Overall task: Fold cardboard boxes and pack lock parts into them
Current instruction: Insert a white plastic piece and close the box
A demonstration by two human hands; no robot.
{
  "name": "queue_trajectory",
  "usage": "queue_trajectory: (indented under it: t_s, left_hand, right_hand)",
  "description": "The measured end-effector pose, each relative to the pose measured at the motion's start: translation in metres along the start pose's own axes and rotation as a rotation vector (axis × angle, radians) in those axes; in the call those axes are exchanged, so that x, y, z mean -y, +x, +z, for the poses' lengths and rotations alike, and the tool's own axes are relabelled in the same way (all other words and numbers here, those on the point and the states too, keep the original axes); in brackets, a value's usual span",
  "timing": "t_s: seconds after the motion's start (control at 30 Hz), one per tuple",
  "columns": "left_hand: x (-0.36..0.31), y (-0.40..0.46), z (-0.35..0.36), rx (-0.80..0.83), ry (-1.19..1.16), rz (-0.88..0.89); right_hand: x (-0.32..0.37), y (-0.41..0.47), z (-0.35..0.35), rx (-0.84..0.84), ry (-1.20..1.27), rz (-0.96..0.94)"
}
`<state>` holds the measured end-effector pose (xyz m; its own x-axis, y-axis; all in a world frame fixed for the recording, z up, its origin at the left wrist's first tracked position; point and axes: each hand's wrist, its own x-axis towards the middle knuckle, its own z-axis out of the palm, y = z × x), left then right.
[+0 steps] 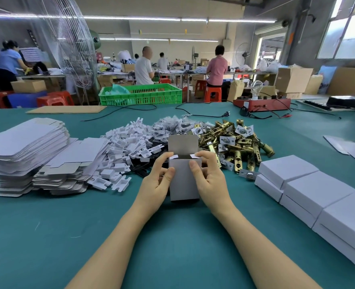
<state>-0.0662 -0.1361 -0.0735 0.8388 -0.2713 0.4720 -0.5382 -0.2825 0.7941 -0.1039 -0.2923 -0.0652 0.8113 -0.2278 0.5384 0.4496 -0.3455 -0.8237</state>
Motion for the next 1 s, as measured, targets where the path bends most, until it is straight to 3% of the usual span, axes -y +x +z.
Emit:
queue_trajectory:
  t_s: [0.2,0.53,1.0]
  left_hand:
    - [0.003,-0.002,0.002,0.036,-0.148,-0.016]
    - [-0.001,-0.004,0.006,0.005,-0.175,0.006]
    - [0.001,-0.003,0.007,0.028,-0.284,-0.032]
  right_hand:
    - [0.008,0.003,0.002,0.002,0.043,-0.037]
    - [0.016,0.0,0.005,-0.061,0.087,-0.059]
    - [0.028,0.0,0.001,0.025,0.154,-0.064]
